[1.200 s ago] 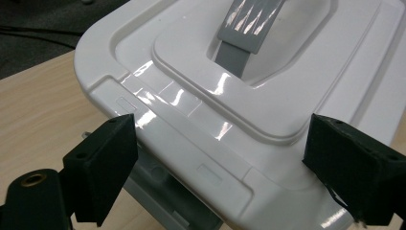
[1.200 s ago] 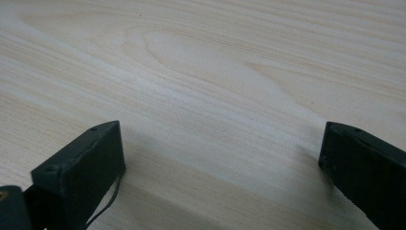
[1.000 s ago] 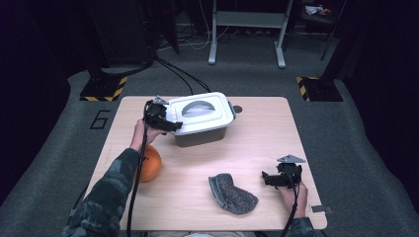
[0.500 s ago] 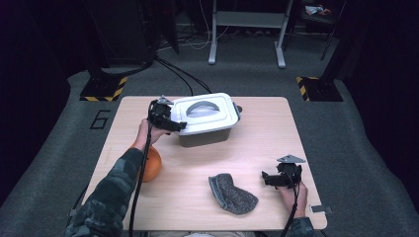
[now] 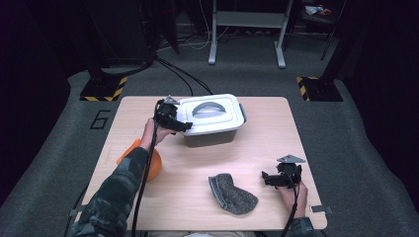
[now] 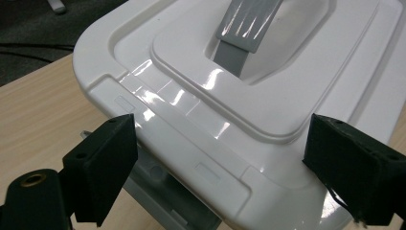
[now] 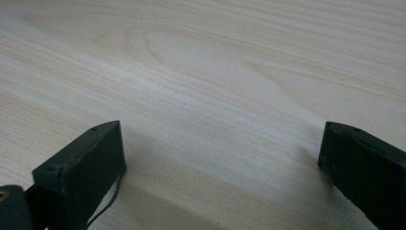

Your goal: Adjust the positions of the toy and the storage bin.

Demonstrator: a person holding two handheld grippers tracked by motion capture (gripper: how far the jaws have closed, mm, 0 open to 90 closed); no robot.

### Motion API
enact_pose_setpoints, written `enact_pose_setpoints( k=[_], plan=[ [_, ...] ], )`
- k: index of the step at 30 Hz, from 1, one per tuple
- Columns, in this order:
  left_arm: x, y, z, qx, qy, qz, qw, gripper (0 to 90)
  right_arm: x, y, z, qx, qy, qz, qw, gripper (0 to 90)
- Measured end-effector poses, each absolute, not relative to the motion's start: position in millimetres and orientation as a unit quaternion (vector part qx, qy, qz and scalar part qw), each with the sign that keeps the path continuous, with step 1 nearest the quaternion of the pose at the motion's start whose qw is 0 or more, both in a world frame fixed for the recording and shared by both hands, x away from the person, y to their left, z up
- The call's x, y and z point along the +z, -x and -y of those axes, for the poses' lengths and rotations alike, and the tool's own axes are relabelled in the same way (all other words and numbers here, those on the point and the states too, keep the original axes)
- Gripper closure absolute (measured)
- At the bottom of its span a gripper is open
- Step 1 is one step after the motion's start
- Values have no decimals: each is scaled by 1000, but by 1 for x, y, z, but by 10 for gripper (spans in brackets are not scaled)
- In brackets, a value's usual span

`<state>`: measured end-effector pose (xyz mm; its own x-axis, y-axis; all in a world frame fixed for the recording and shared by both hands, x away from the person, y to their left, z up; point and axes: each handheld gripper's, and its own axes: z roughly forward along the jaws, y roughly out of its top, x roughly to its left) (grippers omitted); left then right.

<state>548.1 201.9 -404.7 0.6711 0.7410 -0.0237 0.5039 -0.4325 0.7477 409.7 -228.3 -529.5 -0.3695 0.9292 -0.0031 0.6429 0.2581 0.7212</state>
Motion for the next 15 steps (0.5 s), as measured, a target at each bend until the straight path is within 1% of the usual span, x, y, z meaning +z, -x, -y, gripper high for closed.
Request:
enact_pose_setpoints(
  k=[10,12,15],
  plan=[
    [-405,-549,-196,150,-830,-374,385,107,-529,-410,228,322,-517,-762,221,12],
    [-403,-548,-199,154,-821,-387,390,87,-530,-410,228,324,-516,-761,221,12],
    [-399,-543,-201,151,-821,-389,389,37,-530,-410,228,324,-516,-762,221,12]
  ],
)
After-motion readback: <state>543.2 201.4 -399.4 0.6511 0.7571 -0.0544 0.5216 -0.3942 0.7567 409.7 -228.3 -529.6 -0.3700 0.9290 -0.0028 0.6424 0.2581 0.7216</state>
